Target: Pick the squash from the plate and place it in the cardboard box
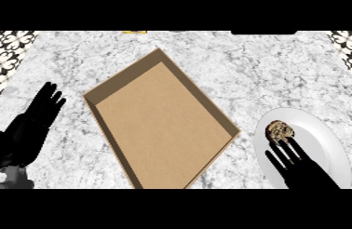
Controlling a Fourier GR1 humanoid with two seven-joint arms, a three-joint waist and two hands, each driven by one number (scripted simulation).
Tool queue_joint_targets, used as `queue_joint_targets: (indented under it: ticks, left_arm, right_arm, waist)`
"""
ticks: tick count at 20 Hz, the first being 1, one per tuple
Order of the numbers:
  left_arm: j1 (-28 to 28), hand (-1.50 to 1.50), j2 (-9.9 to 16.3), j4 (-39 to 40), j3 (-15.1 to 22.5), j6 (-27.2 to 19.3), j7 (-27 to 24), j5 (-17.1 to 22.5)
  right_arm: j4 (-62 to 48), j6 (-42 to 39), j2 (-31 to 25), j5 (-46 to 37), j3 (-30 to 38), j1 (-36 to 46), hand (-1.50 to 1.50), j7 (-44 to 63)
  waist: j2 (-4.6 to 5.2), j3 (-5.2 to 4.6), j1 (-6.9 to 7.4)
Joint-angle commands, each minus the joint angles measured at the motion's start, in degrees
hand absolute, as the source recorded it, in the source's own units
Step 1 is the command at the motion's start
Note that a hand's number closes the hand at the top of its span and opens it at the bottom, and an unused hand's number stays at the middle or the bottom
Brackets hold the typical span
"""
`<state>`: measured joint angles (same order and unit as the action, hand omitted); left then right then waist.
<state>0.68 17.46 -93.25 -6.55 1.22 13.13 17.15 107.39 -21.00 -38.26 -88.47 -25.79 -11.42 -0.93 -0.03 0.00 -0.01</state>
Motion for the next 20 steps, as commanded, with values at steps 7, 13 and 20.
queue_joint_targets:
  ticks: [7,13,20]
  left_arm:
    - [0.6,0.00,-2.4,-2.2,-0.2,-0.3,3.0,-2.4]
    - [1.1,0.00,-1.3,-0.4,-3.2,1.8,2.4,-1.1]
    - [1.5,0.00,-3.2,0.7,-2.6,2.9,0.8,-3.2]
  right_arm:
    - [-5.3,3.2,4.6,-2.8,2.4,2.0,1.50,-3.8]
    - [0.6,5.3,1.7,-4.9,1.2,-3.4,1.50,-7.1]
    - [-3.0,8.1,4.2,-6.1,3.2,-0.4,1.50,-11.4]
  waist:
    - [-0.02,0.00,0.03]
    - [-0.06,-0.02,-0.33]
    - [-0.02,-0.01,-0.21]
